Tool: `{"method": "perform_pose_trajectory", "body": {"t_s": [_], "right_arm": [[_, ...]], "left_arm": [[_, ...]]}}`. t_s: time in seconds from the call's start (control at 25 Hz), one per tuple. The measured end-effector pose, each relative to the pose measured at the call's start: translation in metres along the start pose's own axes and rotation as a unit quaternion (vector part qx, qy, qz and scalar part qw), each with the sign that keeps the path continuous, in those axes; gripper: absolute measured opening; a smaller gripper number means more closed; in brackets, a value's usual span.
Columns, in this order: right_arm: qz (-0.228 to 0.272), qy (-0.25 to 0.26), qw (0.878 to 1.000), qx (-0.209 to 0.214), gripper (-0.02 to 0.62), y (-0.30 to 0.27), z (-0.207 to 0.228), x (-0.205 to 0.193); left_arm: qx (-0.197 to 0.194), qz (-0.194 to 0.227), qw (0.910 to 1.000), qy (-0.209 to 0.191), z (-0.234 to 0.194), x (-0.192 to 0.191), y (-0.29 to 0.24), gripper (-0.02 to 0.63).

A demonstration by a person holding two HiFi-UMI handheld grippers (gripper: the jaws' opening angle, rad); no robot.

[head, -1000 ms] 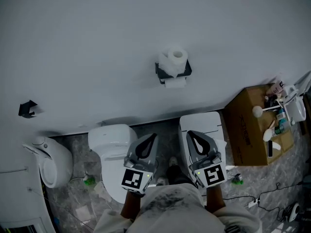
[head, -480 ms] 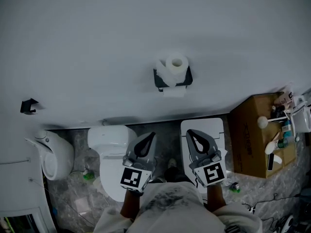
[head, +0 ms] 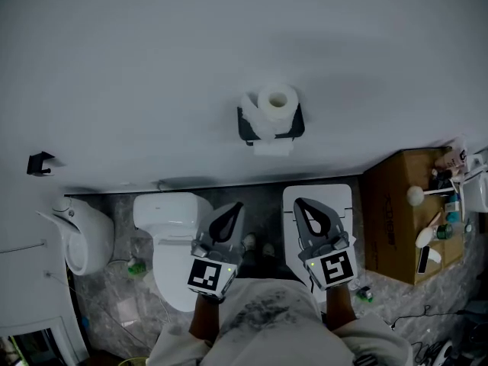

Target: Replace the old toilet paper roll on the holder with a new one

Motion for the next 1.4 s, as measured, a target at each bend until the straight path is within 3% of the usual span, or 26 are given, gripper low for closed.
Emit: {"method": "perform_pose_trajectory", "body": {"t_s": [0.2, 0.72, 1.4], "right_arm": [[-0.01, 0.0, 1.0, -0.005, 0.002, -0.014, 0.01, -0.007], [-0.039, 0.0, 0.999, -0.031, 0.002, -0.054, 0.029, -0.032], [-0.06, -0.002, 0.996, -0.073, 0.002, -0.107, 0.057, -0.074]], "left_arm": [[-0.012, -0.019, 0.9997, 0.001, -0.01, -0.014, -0.013, 0.003], [-0.037, -0.021, 0.9987, 0.029, -0.043, -0.036, -0.059, 0.005], [-0.063, -0.033, 0.9971, 0.028, -0.089, -0.076, -0.116, 0.021]]}}
Point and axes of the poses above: the fingertips, and each gripper's own axes: y backward along the fingers, z to its right, x out of its top, the point moved 8 cm from there along y, backward along the fingers, and after that the axes turned 5 degrees about -x, right-handed, at the moved point
